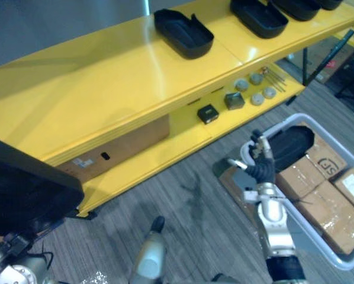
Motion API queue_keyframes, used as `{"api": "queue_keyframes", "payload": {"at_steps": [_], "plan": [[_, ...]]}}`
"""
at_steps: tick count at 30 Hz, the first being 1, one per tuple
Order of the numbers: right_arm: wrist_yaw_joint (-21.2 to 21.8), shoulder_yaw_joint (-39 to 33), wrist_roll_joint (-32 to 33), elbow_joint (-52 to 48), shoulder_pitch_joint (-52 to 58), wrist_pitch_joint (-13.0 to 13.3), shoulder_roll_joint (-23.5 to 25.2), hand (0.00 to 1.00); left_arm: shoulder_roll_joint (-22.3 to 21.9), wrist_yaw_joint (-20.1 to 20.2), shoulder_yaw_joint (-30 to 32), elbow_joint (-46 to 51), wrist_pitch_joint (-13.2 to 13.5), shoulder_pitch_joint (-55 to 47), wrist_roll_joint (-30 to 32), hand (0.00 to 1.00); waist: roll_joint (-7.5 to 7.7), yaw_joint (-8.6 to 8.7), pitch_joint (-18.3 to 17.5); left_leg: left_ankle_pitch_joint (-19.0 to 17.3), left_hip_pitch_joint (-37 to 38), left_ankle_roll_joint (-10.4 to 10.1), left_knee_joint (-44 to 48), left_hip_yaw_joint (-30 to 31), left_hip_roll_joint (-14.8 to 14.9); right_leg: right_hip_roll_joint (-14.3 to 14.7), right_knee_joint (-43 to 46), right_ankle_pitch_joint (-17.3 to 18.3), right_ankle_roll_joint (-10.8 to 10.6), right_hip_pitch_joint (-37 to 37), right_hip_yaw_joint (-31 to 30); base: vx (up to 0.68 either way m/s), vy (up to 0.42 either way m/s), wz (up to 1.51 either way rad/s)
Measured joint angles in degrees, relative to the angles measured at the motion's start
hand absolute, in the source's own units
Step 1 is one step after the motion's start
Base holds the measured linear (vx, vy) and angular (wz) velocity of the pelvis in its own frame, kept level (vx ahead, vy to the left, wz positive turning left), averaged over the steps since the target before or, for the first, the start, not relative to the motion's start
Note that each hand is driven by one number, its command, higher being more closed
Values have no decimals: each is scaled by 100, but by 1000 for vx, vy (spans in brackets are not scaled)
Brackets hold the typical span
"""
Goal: Walk over and take plastic housings, then place them on the shelf
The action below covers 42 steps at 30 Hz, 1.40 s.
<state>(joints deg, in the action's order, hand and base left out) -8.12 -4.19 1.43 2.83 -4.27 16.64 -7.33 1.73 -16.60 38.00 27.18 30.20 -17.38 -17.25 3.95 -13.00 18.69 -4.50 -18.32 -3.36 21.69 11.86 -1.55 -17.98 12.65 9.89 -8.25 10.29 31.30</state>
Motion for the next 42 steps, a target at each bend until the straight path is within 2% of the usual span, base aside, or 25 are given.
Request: {"api": "queue_keyframes", "payload": {"at_steps": [1, 2, 3, 5, 6, 8, 10, 13, 15, 16, 18, 19, 20, 21, 23, 24, 25, 26, 27, 28, 29, 30, 35, 37, 42], "plan": [[-76, -33, 1, -22, 92, 63, -23, 0, -1, 47, 0, 18, 66, -37, 52, 100, -101, -12, 8, -223, -62, -124, 343, 73, 32, -52, 602, -57, 132, -100, -133, 71, 146, 34], [-91, -31, 3, -24, 147, 86, -8, 0, 24, 52, 4, 18, 72, -42, 125, 100, -89, -18, 2, -297, -55, -103, 439, 88, 16, -125, 977, -113, 203, -259, -335, 66, 167, 27], [-78, -21, 0, -25, 183, 109, 39, 0, 48, 49, 37, 18, 89, -50, 258, 100, -35, -14, -20, -374, -42, -46, 486, 103, -5, -179, 1543, -366, 428, -578, -763, 73, 206, 11], [-58, -4, 0, -15, 110, 189, 67, 0, 65, 40, 130, 17, 82, -58, 313, 100, -19, -13, -14, -443, 50, 80, 453, 104, -7, -192, 2146, -1076, 416, -992, -1319, 129, 204, 2], [-49, -10, -1, -3, 78, 311, 76, 0, 180, -7, 190, 13, 77, 2, 430, 100, -97, 20, 31, -489, 153, 203, 442, 198, 6, -165, 2614, -868, 385, -1284, -1594, 149, 151, 11], [-50, -39, -7, 9, -64, 373, 56, 0, 450, -89, 198, 1, 27, 154, 429, 100, -144, 121, 48, -545, 328, 311, 432, 344, -2, 116, 2716, 104, 332, -1595, -1750, 146, 103, 21], [-74, -98, -19, -1, -210, 456, -5, 0, 587, -125, 180, -89, -31, 396, 430, 100, -207, 152, 54, -610, 413, 338, 433, 386, -6, 399, 2186, 268, 365, -1902, -1969, 131, 52, 24], [-376, -285, -144, -150, -185, 464, -186, 0, 686, -131, 16, -379, -84, 830, 426, 100, -464, 365, 32, -710, 422, 247, 489, 944, -37, 957, 1193, 193, 298, -2300, -3007, 121, -34, 84], [-645, -448, -174, -600, 37, 435, -198, 0, 686, -118, -269, -363, -149, 954, 413, 100, -552, 474, 49, -835, 431, 90, 576, 1403, -155, 1115, 1103, 154, 217, -2413, -3652, 190, -229, 137], [-780, -550, -179, -996, 208, 425, -200, 0, 688, -48, -413, -324, -170, 981, 366, 100, -482, 521, 11, -1003, 437, 13, 731, 1651, -259, 1079, 1217, 153, 196, -2420, -3781, 261, -386, 131], [-942, -588, -240, -1528, 328, 448, -195, 0, 717, 16, -508, -165, -215, 819, 272, 100, -290, 465, -96, -1221, 427, -63, 799, 1562, -301, 903, 1234, 153, 192, -2363, -3653, 215, -429, 107], [-1042, -606, -240, -1833, 304, 507, -241, 0, 658, 46, -547, -11, -225, 706, 183, 100, -162, 455, -153, -1274, 369, -146, 798, 1048, -10, 791, 1120, 81, -253, -2149, -3420, 132, -573, 121], [-1209, -736, -287, -1994, 261, 607, -380, 0, 404, 141, -744, 104, -237, 551, 136, 100, -439, 520, -202, -1212, 414, -222, 658, 803, 526, 914, 1293, 321, 31, -2009, -2908, 112, -548, 116], [-1279, -781, -303, -2029, 240, 616, -420, 0, 362, 178, -789, 181, -234, 457, 131, 100, -442, 538, -231, -1145, 404, -246, 559, 672, 660, 910, 1345, 350, 66, -2038, -2811, 110, -388, 95], [-1549, -870, -509, -2019, 153, 615, -509, 0, 356, 212, -882, 326, -191, 358, 125, 100, -602, 571, -324, -931, 315, -339, 402, 166, 871, 901, 1338, 382, 121, -2020, -2549, 158, -218, 65], [-1738, -969, -671, -1929, 46, 608, -594, 0, 364, 215, -1005, 378, -79, 431, 128, 100, -760, 618, -359, -607, 346, -376, 104, -282, 978, 896, 1351, 380, 126, -2029, -2381, 256, -255, 101], [-1884, -1053, -800, -1791, -24, 607, -622, 0, 416, 208, -1169, 375, 12, 580, 138, 100, -800, 742, -348, -279, 400, -495, -266, -627, 1037, 836, 1413, 380, 126, -2032, -2201, 229, -220, 96], [-1940, -1062, -816, -1722, -40, 601, -622, 0, 456, 200, -1262, 363, 12, 686, 143, 100, -795, 777, -326, -136, 491, -493, -468, -738, 1038, 805, 1549, 379, 126, -2057, -2146, 149, -160, 87], [-1955, -1064, -917, -1666, -69, 611, -633, 0, 542, 156, -1428, 305, 7, 965, 185, 100, -807, 845, -239, 52, 748, -550, -793, -784, 1159, 781, 2475, 259, 200, -2372, -2209, 41, -106, 45], [-1946, -1095, -912, -1670, -94, 668, -638, 0, 552, 130, -1465, 190, 19, 1063, 216, 100, -797, 881, -159, 83, 869, -617, -887, -797, 1232, 765, 2343, 507, 343, -2483, -2287, 38, -98, 34], [-1948, -1105, -907, -1702, -65, 704, -622, 0, 621, 112, -1463, 99, 5, 1123, 219, 100, -651, 885, -168, 119, 919, -655, -949, -843, 1154, 747, 1685, 242, 355, -2364, -2345, 38, -131, 23], [-1947, -1170, -902, -1743, -56, 771, -657, 0, 667, 33, -1460, -72, -28, 1200, 262, 100, -571, 1005, -72, 51, 959, -750, -941, -830, 1177, 726, 1499, 171, 179, -2306, -2383, 60, -110, 11], [-1954, -1444, -885, -1766, 501, 787, -473, 0, 675, -55, -1830, -395, -278, 1209, 438, 100, -564, 1121, -60, 54, 1160, -752, -1132, -1237, 1245, 806, 1382, 153, 163, -2304, -2557, 44, -13, -21], [-1908, -1500, -763, -1765, 768, 788, -320, 0, 760, 54, -1946, -395, -357, 1386, 652, 100, -565, 1268, -59, 51, 1301, -751, -1186, -1401, 1158, 747, 1293, 94, 76, -2218, -2689, 39, 56, -20], [-1509, -1541, -285, -1765, 1025, 786, -272, 0, 1478, 285, -2336, -851, -744, 2249, 703, 100, -565, 1438, -60, 45, 1505, -740, -1278, -1748, 1073, 709, 1087, -75, -21, -2166, -2987, -13, 74, -27]]}}
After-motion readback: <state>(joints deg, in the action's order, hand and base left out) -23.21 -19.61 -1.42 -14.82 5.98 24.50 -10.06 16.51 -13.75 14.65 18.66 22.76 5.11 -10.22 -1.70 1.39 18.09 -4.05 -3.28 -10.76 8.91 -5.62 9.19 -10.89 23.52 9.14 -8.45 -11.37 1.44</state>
